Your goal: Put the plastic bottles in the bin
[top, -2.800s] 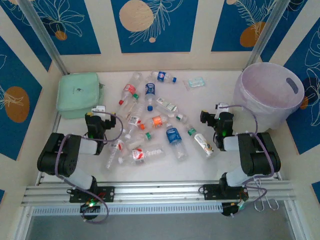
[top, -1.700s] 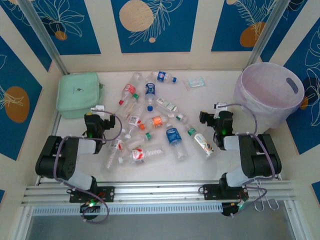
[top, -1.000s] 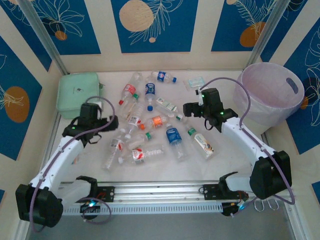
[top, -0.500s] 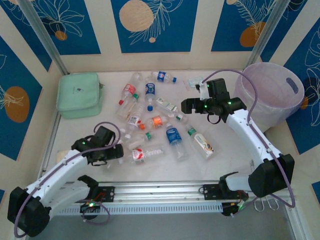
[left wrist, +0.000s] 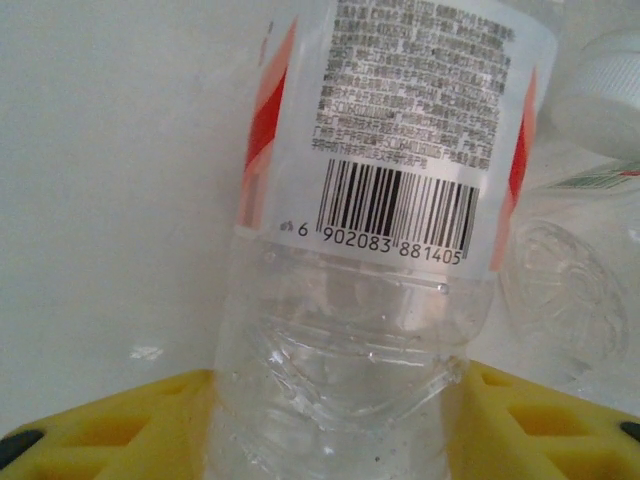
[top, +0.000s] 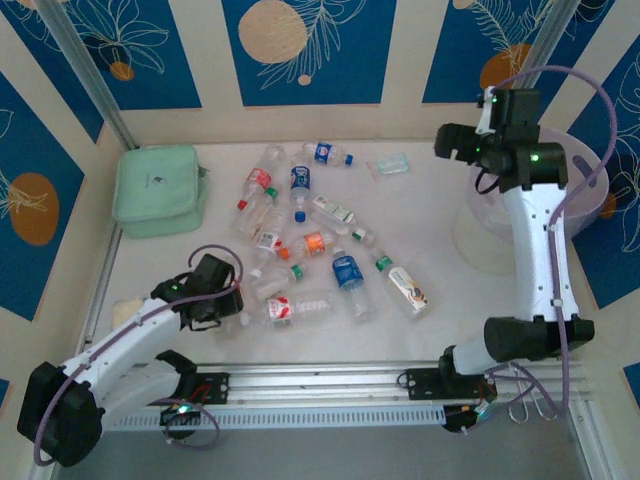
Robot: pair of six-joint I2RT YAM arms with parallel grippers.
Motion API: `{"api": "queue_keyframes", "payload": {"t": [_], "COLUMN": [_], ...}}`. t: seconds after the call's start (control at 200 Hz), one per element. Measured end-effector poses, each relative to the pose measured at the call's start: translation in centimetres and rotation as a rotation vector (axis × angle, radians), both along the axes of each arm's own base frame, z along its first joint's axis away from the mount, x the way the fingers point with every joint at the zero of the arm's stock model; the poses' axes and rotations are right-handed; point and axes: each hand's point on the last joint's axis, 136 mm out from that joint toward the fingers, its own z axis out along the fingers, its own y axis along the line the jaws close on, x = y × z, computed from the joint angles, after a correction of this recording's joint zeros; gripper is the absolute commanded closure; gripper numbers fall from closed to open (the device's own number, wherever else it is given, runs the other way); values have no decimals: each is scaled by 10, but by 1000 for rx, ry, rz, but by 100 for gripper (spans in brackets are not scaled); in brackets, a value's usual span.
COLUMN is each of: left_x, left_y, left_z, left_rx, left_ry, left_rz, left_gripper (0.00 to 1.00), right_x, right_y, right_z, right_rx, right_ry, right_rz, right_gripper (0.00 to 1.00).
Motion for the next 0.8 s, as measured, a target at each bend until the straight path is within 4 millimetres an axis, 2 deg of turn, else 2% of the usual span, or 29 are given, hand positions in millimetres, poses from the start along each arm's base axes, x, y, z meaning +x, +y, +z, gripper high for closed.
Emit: {"api": "queue_keyframes", "payload": {"t": [0.115,0.225,0.275,0.405,0.545,0.685,0.8], "left_x": [6,12,15,19,25,27,29], "left_y": [-1,-1,-1,1,2,5,8], "left_z": [9,20,25,41,56,60,57], "left_rx": [4,15,17,22,19,35,69], "left_ry": [-19,-47,-62,-106,-163,-183,-174], "left_rz": [-7,-13,-10,-16,-13,-13,-17], "left_gripper": [48,51,51,51,51,51,51], "right_x": [10,20,22,26,28,33,40], "right_y": [-31,-48,-53,-58,-59,-59,-52], "right_z": [-10,-38,-51,-74,-80,-84,-89], "right_rx": [-33,-47,-54,-51,-51,-50,-35], "right_ry": [74,183,233,311,339,349,355], "right_rz": [-78,-100,-100,-99,-95,-89,-60], "right_gripper": [15,26,28,40,54,72,82]}}
